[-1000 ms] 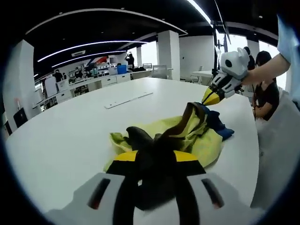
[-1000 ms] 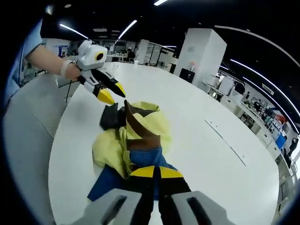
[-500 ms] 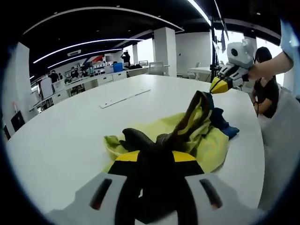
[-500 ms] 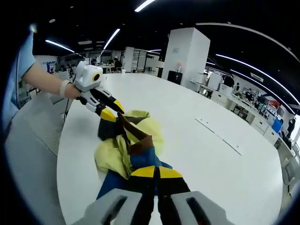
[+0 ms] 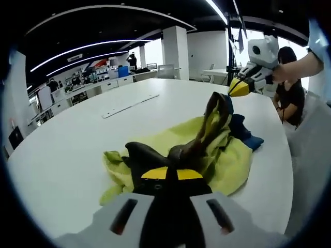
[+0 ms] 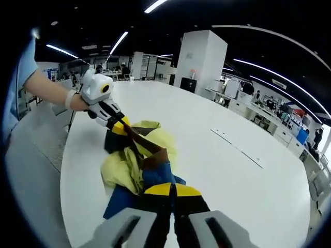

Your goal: Fold the garment on the visible template until the final outline fits inside the template.

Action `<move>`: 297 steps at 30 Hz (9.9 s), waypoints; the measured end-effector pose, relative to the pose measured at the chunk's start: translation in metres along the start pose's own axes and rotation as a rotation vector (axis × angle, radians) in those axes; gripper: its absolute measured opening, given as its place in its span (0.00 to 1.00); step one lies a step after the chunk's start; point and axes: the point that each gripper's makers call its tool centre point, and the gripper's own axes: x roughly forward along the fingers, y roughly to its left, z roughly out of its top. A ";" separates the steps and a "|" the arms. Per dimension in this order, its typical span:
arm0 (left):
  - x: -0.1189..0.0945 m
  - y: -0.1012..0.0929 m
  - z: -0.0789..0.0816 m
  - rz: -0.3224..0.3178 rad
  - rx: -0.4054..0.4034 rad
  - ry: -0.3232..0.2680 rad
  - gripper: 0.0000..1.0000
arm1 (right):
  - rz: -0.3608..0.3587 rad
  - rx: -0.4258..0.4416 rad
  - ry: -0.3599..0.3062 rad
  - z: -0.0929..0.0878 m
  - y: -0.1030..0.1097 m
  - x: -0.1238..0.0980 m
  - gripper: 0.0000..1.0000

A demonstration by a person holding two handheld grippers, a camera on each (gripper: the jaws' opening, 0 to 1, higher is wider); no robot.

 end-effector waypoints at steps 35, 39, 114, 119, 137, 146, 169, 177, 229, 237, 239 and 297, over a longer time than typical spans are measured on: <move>-0.041 0.015 0.049 0.011 -0.031 -0.081 0.00 | -0.006 0.056 -0.127 0.046 -0.008 -0.022 0.00; -0.052 0.012 0.072 -0.002 -0.014 -0.114 0.00 | -0.037 0.091 -0.176 0.065 -0.016 -0.038 0.00; 0.171 0.169 0.103 0.081 -0.186 -0.055 0.00 | -0.267 0.210 -0.032 0.014 -0.252 0.127 0.00; 0.176 0.170 0.099 0.095 -0.206 -0.054 0.00 | -0.288 0.220 -0.016 0.007 -0.266 0.136 0.00; 0.177 0.154 0.094 0.066 -0.215 -0.034 0.38 | -0.275 0.283 -0.047 0.002 -0.255 0.136 0.51; 0.166 0.139 0.106 0.012 -0.200 -0.057 0.73 | -0.236 0.272 -0.020 -0.006 -0.231 0.127 0.83; 0.082 0.122 0.094 0.027 -0.175 -0.086 0.98 | -0.151 0.263 0.027 -0.011 -0.175 0.071 0.96; 0.047 0.103 0.084 0.044 -0.179 -0.089 0.97 | -0.170 0.265 0.038 -0.020 -0.153 0.037 0.95; -0.074 0.075 0.043 0.201 -0.204 -0.131 0.90 | -0.097 0.292 0.127 -0.031 0.028 -0.002 0.39; -0.076 0.072 0.038 0.201 -0.219 -0.134 0.90 | -0.024 0.219 0.160 -0.027 0.066 0.013 0.24; -0.077 0.073 0.036 0.204 -0.223 -0.137 0.89 | -0.021 0.182 0.171 -0.028 0.070 0.017 0.21; -0.073 0.074 0.045 0.254 -0.250 -0.150 0.87 | -0.470 0.332 0.197 -0.101 -0.134 -0.103 0.00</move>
